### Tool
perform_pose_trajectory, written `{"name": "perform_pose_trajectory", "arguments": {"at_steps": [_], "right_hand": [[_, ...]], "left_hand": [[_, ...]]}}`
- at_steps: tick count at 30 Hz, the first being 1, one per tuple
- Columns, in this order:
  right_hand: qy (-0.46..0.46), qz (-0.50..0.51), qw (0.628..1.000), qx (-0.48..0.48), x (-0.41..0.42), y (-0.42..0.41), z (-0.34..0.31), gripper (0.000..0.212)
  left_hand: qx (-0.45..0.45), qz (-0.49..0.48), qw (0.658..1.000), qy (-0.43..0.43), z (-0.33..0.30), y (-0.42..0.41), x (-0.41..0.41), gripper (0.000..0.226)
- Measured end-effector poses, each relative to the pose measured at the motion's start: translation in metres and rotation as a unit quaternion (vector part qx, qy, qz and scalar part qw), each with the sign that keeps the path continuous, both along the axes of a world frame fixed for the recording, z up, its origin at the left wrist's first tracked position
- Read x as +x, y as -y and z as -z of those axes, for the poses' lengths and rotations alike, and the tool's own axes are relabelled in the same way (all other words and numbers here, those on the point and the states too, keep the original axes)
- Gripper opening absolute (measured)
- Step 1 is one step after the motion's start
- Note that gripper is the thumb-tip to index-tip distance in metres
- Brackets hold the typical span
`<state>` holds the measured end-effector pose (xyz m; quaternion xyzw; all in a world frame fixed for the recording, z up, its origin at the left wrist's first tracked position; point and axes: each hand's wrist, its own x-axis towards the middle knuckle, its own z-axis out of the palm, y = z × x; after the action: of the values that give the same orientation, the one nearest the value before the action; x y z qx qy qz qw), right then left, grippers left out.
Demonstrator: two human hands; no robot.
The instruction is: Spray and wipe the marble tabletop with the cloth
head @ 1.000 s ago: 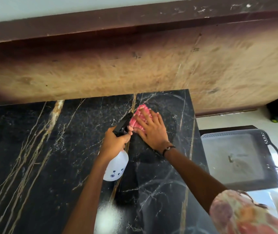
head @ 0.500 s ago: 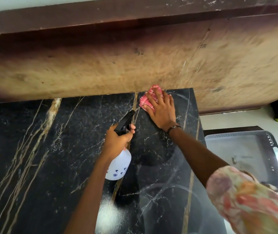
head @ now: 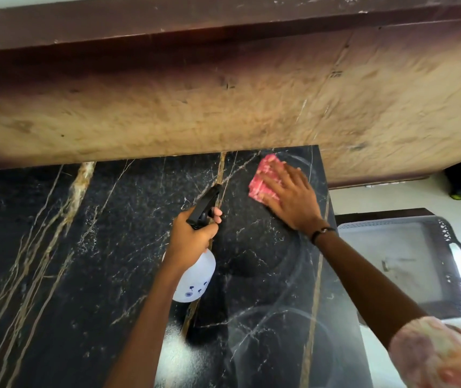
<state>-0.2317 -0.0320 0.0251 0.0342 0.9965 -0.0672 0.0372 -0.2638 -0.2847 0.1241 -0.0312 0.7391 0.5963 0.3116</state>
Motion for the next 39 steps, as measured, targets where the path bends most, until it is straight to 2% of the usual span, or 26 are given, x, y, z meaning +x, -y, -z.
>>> {"name": "perform_pose_trajectory", "arguments": {"at_steps": [2,5,8,11,13,17,20,24,27,30,33,36,39], "right_hand": [[0.015,0.067,0.998,0.004,-0.019,-0.014,-0.005,0.062],[0.03,0.102,0.994,0.01,-0.049,0.004,-0.01,0.059],[0.034,0.038,0.998,0.027,-0.038,0.037,-0.006,0.057],[0.025,-0.059,0.998,0.016,0.013,0.046,-0.003,0.057],[0.01,-0.081,0.997,0.009,0.053,0.031,-0.002,0.056],[0.004,-0.018,1.0,0.017,0.099,-0.029,-0.003,0.057],[0.013,0.041,0.999,0.014,0.075,-0.051,-0.005,0.061],[0.018,0.099,0.995,0.011,0.024,-0.029,-0.007,0.061],[0.018,0.014,0.999,0.029,0.032,0.004,-0.003,0.059],[0.011,-0.098,0.995,0.012,0.087,0.017,-0.002,0.055],[0.025,-0.133,0.991,0.013,0.147,-0.008,-0.003,0.057],[0.018,-0.084,0.996,0.012,0.157,-0.046,-0.006,0.055],[0.033,0.006,0.999,0.015,0.122,-0.058,-0.009,0.057]], "left_hand": [[0.006,0.005,1.0,-0.003,-0.001,0.002,0.0,0.025],[0.01,0.019,1.0,0.001,-0.003,0.0,0.001,0.024],[0.003,0.017,1.0,0.004,-0.004,-0.001,0.002,0.024],[-0.015,0.025,1.0,0.006,-0.004,-0.004,0.003,0.025],[-0.025,0.034,0.999,0.005,-0.004,-0.006,0.005,0.026],[-0.032,0.046,0.998,0.006,-0.006,-0.01,0.012,0.028],[-0.038,0.052,0.998,0.009,-0.009,-0.013,0.022,0.032],[-0.033,0.048,0.998,0.014,-0.012,-0.022,0.038,0.038],[-0.033,0.043,0.998,0.018,-0.013,-0.028,0.049,0.037],[-0.027,0.041,0.999,0.019,-0.015,-0.036,0.059,0.034],[-0.019,0.043,0.999,0.027,-0.017,-0.042,0.072,0.033],[-0.027,0.047,0.998,0.04,-0.015,-0.043,0.086,0.035],[-0.039,0.049,0.997,0.046,-0.015,-0.045,0.1,0.033]]}}
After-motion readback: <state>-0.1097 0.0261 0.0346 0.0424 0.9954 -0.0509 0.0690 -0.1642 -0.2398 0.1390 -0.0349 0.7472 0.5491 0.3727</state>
